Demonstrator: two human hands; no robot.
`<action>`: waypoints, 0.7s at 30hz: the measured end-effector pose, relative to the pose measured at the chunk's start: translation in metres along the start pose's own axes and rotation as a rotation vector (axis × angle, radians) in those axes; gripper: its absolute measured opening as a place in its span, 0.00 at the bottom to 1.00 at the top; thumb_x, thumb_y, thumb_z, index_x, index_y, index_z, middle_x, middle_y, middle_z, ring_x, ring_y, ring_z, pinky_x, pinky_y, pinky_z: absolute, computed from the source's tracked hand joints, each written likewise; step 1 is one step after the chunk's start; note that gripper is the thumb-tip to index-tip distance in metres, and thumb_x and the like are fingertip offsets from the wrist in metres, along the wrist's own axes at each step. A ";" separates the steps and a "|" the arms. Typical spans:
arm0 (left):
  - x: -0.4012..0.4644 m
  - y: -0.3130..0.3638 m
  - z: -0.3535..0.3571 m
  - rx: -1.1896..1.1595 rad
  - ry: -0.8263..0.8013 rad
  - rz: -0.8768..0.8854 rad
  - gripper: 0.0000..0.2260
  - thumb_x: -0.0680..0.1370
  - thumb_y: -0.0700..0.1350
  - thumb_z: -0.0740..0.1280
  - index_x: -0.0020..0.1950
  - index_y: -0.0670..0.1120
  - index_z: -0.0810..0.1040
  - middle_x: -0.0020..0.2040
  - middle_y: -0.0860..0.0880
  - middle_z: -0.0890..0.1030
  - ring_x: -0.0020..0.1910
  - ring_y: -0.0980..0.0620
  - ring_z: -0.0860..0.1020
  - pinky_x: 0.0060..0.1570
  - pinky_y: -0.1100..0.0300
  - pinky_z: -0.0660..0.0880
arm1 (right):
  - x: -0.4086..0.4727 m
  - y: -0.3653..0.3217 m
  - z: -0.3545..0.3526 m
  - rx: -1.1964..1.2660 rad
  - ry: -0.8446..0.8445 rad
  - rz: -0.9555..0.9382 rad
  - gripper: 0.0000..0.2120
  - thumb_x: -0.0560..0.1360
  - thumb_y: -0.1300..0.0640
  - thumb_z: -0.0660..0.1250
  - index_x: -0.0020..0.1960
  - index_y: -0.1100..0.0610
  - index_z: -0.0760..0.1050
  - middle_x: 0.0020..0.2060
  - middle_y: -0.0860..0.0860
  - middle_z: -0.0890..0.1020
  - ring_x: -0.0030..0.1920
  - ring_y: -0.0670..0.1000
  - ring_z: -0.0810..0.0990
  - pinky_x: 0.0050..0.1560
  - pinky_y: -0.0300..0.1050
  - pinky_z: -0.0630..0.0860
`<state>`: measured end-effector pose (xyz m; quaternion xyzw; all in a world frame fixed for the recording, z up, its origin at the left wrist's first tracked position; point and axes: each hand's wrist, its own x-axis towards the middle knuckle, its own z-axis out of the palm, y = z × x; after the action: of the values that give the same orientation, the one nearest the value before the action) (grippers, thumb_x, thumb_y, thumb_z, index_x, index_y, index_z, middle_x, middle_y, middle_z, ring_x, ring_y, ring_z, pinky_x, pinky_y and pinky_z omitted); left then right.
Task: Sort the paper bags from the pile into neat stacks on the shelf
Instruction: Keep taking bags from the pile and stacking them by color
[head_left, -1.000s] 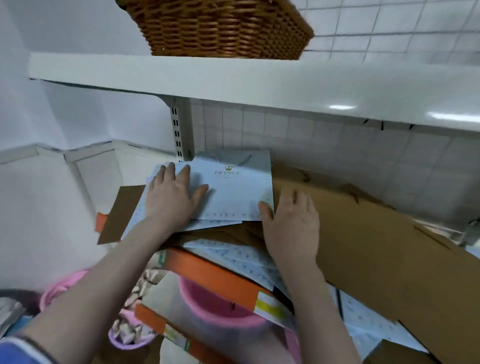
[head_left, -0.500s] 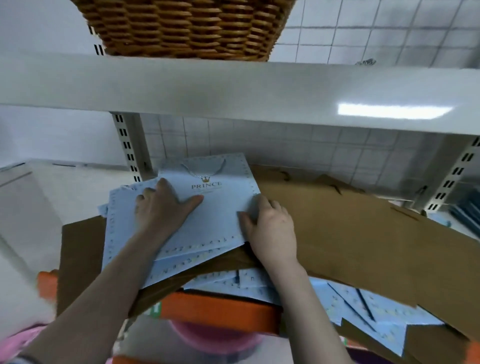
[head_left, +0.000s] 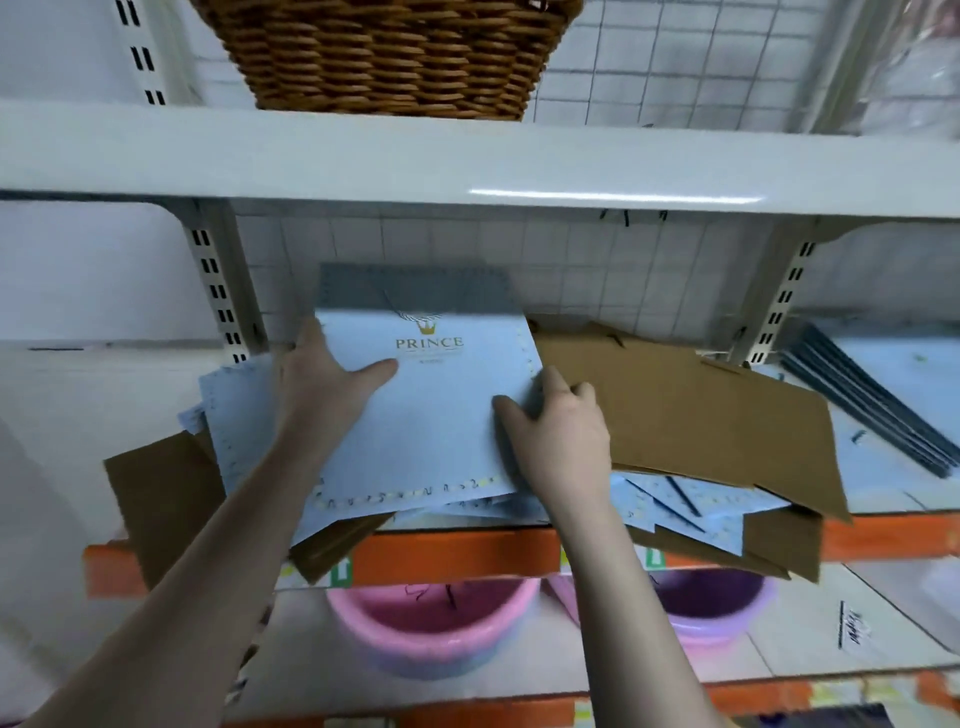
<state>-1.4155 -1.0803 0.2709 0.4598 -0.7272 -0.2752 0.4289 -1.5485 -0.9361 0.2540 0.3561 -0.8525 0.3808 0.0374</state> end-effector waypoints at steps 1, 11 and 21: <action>-0.005 0.002 -0.001 -0.011 -0.025 0.002 0.31 0.64 0.55 0.76 0.63 0.46 0.71 0.59 0.43 0.76 0.59 0.42 0.74 0.58 0.47 0.73 | -0.007 0.003 -0.005 0.005 0.019 0.015 0.25 0.75 0.44 0.63 0.66 0.58 0.68 0.51 0.56 0.71 0.53 0.60 0.72 0.51 0.48 0.69; -0.074 0.050 0.037 -0.066 -0.251 0.110 0.24 0.63 0.54 0.75 0.50 0.41 0.73 0.56 0.39 0.74 0.51 0.44 0.75 0.46 0.56 0.72 | -0.075 0.058 -0.073 -0.032 0.166 0.222 0.18 0.74 0.42 0.63 0.53 0.55 0.70 0.48 0.52 0.70 0.48 0.59 0.75 0.42 0.47 0.71; -0.184 0.166 0.149 -0.070 -0.422 0.249 0.19 0.70 0.49 0.73 0.51 0.39 0.70 0.60 0.39 0.69 0.55 0.47 0.69 0.46 0.60 0.64 | -0.101 0.193 -0.184 -0.155 0.294 0.352 0.15 0.74 0.46 0.62 0.51 0.58 0.71 0.49 0.56 0.74 0.50 0.60 0.74 0.46 0.50 0.70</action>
<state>-1.5794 -0.8424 0.2634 0.2839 -0.8418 -0.3350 0.3139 -1.6346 -0.6652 0.2302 0.1391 -0.9135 0.3626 0.1214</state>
